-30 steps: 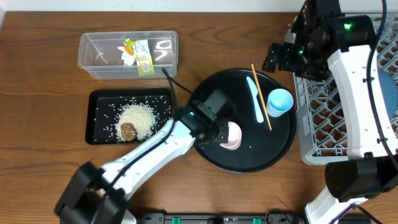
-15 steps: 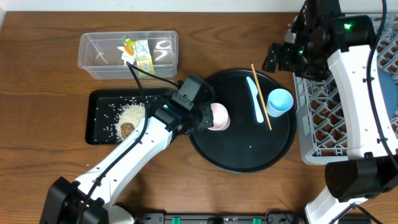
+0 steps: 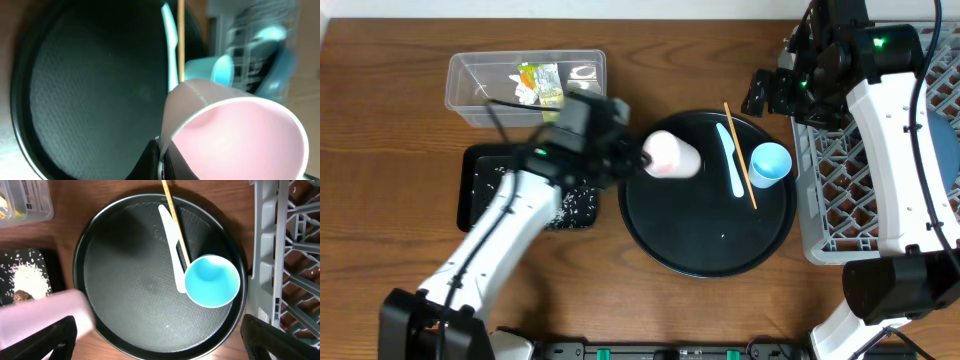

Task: Sort waste into correct bins and load items into the dishwasher rack
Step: 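Lift the pink cup and raise it above the tray's top edge, then reach the right gripper to the pink cup and grasp it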

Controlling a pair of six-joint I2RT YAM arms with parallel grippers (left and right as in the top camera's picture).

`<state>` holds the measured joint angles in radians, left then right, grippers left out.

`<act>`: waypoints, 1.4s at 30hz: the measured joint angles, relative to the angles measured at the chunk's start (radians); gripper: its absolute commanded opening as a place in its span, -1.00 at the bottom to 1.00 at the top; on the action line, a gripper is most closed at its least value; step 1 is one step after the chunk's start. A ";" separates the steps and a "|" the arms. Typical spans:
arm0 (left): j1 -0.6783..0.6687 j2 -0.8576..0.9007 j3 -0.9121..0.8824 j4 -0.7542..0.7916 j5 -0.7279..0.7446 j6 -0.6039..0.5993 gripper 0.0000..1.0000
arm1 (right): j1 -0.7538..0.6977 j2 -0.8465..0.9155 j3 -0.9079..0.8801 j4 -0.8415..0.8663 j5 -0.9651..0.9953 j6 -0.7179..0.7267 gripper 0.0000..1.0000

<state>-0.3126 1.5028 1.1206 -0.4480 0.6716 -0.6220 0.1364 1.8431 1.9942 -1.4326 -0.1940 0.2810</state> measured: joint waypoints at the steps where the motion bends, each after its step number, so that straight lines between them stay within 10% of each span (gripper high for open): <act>1: 0.039 0.000 0.000 0.016 0.052 0.014 -0.88 | 0.000 0.000 0.000 0.000 0.000 0.000 0.98; 12: 0.142 0.016 -0.033 0.309 0.377 0.020 -0.88 | 0.000 0.000 0.000 0.048 -0.032 0.096 0.99; 30: 0.158 0.148 -0.066 1.221 0.542 -0.652 -0.88 | -0.069 0.001 0.000 0.328 -0.732 0.239 0.98; 42: 0.158 0.149 -0.067 1.300 0.495 -0.909 -0.88 | -0.105 0.036 0.000 0.499 -1.098 0.447 0.99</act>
<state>-0.1543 1.6516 1.0538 0.8520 1.1664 -1.5314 0.0319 1.8790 1.9938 -0.9333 -1.2915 0.7284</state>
